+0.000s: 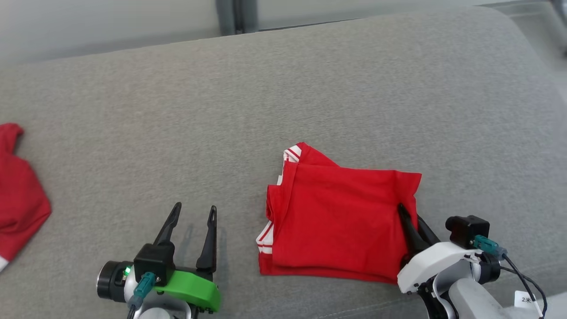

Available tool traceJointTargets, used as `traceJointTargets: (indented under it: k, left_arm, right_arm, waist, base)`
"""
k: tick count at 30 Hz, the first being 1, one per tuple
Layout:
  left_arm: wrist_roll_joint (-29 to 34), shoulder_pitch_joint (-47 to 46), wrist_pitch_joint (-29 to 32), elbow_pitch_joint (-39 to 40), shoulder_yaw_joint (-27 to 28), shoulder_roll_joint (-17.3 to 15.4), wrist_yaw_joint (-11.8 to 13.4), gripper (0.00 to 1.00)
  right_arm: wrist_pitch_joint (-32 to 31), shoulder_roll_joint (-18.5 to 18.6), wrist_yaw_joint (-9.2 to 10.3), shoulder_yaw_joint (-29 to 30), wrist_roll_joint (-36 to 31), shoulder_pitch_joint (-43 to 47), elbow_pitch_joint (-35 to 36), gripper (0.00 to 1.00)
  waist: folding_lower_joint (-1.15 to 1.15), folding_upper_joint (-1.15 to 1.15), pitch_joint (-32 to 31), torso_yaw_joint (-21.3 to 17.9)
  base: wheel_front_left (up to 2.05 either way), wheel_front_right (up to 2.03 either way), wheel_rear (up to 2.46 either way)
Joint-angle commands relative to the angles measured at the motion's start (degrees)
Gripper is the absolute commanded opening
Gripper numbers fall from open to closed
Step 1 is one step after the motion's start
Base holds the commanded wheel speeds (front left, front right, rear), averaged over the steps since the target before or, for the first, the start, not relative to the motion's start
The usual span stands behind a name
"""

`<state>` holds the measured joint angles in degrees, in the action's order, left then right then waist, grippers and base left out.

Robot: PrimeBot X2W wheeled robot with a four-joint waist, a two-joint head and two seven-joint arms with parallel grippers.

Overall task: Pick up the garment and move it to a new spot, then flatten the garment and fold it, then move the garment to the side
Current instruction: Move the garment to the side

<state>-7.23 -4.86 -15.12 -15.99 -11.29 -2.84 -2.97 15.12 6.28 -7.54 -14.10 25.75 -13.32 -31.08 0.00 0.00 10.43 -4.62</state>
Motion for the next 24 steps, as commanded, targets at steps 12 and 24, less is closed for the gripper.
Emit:
traceJointTargets:
  k: [12, 24]
  left_arm:
    - [3.04, -5.67, 0.0, -0.1, -3.31, -0.23, -2.39, 1.0]
    - [5.99, -12.16, 0.0, 0.97, -6.09, -0.58, -2.95, 1.0]
  right_arm:
    - [0.0, -1.11, 0.12, -1.23, 0.77, -0.83, 1.42, 0.0]
    - [0.01, 1.94, 0.12, -1.25, -0.72, -13.0, 1.41, 0.0]
  waist:
    - [0.0, 0.0, 2.3, -19.88]
    - [0.0, 0.0, 12.16, -12.65]
  base:
    - [0.0, 0.0, 0.0]
    - [0.0, 0.0, 0.0]
